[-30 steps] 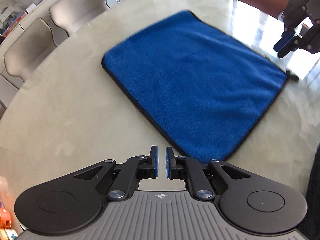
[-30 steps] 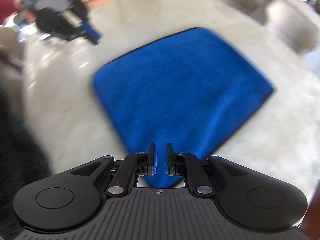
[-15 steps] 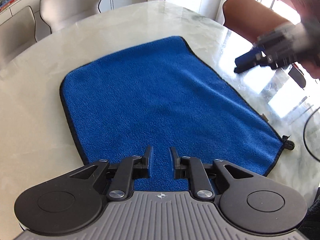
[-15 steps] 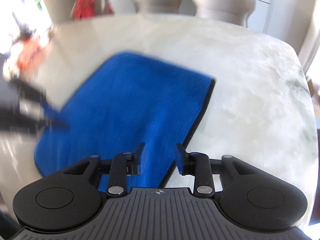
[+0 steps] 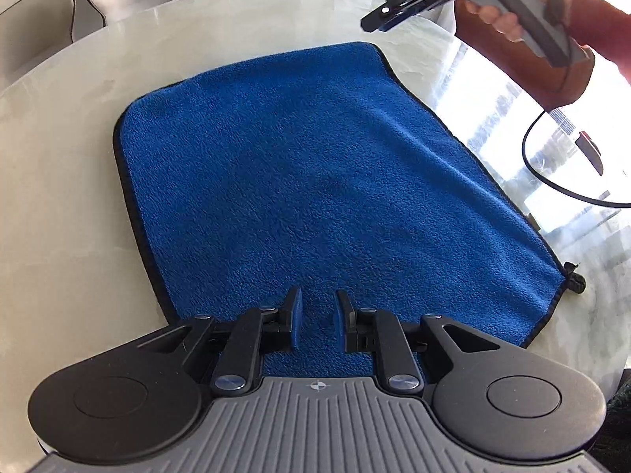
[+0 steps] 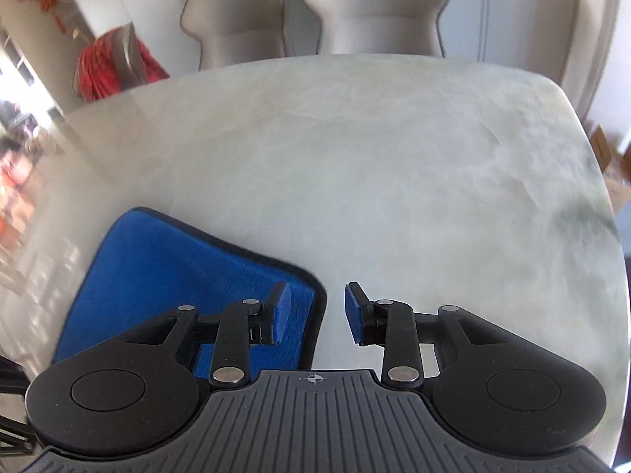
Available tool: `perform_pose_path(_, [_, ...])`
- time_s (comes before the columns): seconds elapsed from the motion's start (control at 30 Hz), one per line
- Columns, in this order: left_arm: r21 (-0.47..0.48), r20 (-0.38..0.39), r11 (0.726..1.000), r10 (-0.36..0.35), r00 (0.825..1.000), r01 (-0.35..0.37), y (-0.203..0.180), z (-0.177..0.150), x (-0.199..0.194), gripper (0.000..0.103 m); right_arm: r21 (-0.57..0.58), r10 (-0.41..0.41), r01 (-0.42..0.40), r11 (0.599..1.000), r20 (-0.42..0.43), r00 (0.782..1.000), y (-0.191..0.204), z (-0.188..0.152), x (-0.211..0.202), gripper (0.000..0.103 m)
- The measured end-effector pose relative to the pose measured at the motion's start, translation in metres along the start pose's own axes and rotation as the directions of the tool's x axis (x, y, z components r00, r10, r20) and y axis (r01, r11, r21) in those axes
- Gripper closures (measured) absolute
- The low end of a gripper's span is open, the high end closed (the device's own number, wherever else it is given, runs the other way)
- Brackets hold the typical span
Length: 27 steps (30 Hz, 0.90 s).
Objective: Fold towel
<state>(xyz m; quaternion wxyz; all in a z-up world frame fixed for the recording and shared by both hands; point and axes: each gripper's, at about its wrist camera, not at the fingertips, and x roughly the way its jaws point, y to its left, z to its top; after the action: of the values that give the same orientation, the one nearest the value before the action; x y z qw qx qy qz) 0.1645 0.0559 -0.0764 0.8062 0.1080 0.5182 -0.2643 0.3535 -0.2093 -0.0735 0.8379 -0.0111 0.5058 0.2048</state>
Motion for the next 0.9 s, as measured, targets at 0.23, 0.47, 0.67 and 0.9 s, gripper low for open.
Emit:
perform_pose_path(0.23, [0.019, 0.068, 0.998, 0.060, 0.996, -0.062, 0.018, 0.030, -0.001, 0.080, -0.166, -0.085, 0.069, 0.984, -0.089, 0.992, 0.021, 0.011, 0.034, 0.071])
perform_pose_path(0.47, [0.026, 0.090, 0.998, 0.056, 0.994, -0.058, 0.025, 0.038, -0.001, 0.079, -0.235, -0.069, 0.038, 0.971, -0.125, 0.990, 0.031, 0.004, 0.040, 0.071])
perform_pose_path(0.67, [0.011, 0.075, 0.999, 0.039, 0.996, -0.040, 0.029, 0.035, 0.005, 0.078, -0.312, -0.042, 0.005, 0.950, -0.111, 0.993, 0.040, -0.003, 0.036, 0.077])
perform_pose_path(0.9, [-0.005, 0.062, 1.000, 0.020, 0.998, -0.020, 0.033, 0.033, 0.013, 0.078, -0.428, -0.084, 0.049, 0.902, -0.064, 0.994, 0.060, -0.011, 0.029, 0.096])
